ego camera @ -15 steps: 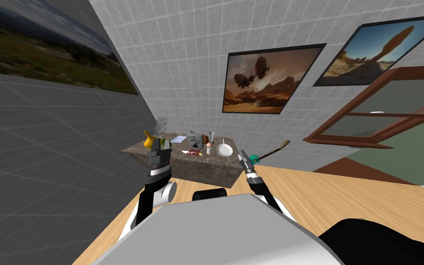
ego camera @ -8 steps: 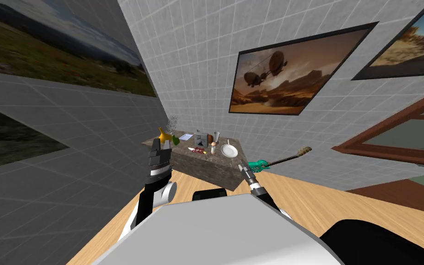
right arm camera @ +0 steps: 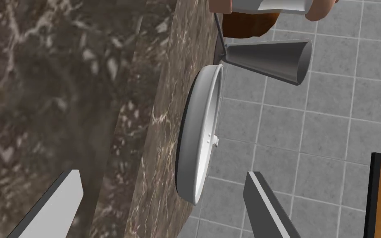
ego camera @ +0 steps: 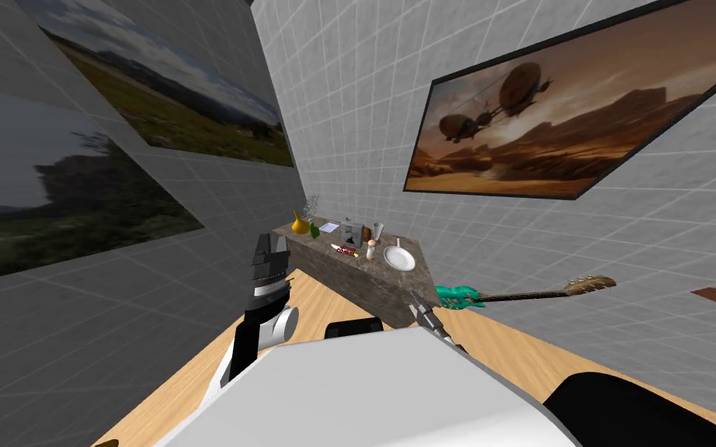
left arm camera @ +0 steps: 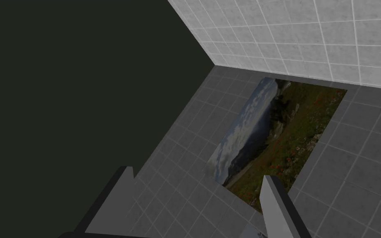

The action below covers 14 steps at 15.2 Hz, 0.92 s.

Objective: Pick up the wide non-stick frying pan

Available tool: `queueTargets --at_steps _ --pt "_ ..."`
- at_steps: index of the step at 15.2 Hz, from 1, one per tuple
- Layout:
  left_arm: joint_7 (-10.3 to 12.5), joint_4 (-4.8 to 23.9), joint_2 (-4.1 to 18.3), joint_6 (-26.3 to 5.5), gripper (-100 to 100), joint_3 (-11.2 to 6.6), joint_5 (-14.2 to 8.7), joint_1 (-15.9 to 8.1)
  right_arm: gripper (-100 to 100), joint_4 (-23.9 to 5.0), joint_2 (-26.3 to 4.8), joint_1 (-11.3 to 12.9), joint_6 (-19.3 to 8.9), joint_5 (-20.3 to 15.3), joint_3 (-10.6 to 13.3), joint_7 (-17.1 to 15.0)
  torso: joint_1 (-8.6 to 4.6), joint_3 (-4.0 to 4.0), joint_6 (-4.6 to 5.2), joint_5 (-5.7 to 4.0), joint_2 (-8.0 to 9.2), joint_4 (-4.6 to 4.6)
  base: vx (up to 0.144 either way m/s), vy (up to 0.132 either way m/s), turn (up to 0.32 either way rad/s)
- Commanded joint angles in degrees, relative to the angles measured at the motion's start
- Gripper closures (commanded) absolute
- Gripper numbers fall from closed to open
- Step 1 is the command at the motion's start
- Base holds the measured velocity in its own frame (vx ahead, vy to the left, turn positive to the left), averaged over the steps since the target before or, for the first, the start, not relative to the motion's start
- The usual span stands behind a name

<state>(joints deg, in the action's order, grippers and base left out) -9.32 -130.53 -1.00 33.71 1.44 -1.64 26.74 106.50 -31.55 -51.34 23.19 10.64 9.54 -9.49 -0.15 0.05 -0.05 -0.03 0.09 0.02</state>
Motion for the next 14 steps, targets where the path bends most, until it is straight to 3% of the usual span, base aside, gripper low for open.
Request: queueTargets --at_steps 1,4,5,7,8,10,11,13,14 --pt "0.0 0.0 0.0 0.0 0 0.0 0.0 0.0 -100 -2.5 -2.9 -1.7 -0.1 0.9 1.0 -1.4 0.0 0.0 0.0 0.0 0.0 0.0 -0.022 -0.013 0.321" --pt "0.0 0.0 0.0 0.0 0 0.0 0.0 0.0 -100 -5.1 -6.1 -3.7 0.0 2.0 2.3 -3.0 -0.01 -0.02 0.03 0.01 -0.04 -0.01 -0.014 -0.007 0.224" --pt "0.0 0.0 0.0 0.0 0 0.0 0.0 0.0 -100 -6.8 -7.8 -5.7 0.0 3.2 3.5 -4.7 0.0 -0.03 0.03 0.01 -0.04 -0.01 -0.015 -0.005 0.434" --pt "0.0 0.0 0.0 0.0 0 0.0 0.0 0.0 -100 -7.6 -9.1 -5.7 0.0 3.2 3.5 -4.7 -0.01 -0.03 0.02 0.01 -0.06 -0.01 -0.014 -0.012 0.256" --pt "0.0 0.0 0.0 0.0 0 -0.01 0.0 0.0 -100 -9.0 -11.1 -7.7 0.1 4.3 4.8 -6.4 -0.02 -0.04 0.06 0.0 -0.07 -0.01 -0.011 -0.004 0.294" --pt "0.0 0.0 0.0 0.0 0 -0.01 0.0 0.0 -100 -10.2 -12.2 -7.7 0.1 4.3 4.8 -6.4 -0.01 -0.05 0.02 0.01 -0.09 -0.02 -0.008 -0.007 0.249" --pt "0.0 0.0 0.0 0.0 0 -0.01 0.0 0.0 -100 -12.7 -14.1 -9.7 0.1 5.5 6.1 -8.1 -0.01 -0.06 0.06 0.01 -0.1 -0.02 -0.004 -0.002 0.317" --pt "0.0 0.0 0.0 0.0 0 -0.01 0.0 0.0 -100 -12.7 -15.3 -9.7 0.1 5.5 6.1 -8.1 -0.02 -0.07 0.02 0.01 -0.12 -0.02 -0.004 -0.008 0.24" --pt "0.0 0.0 0.0 0.0 0 -0.01 0.0 0.0 -100 -15.3 -17.6 -11.5 0.2 6.6 7.4 -9.8 -0.01 -0.07 0.05 0.01 -0.13 -0.02 -0.001 -0.002 0.368"
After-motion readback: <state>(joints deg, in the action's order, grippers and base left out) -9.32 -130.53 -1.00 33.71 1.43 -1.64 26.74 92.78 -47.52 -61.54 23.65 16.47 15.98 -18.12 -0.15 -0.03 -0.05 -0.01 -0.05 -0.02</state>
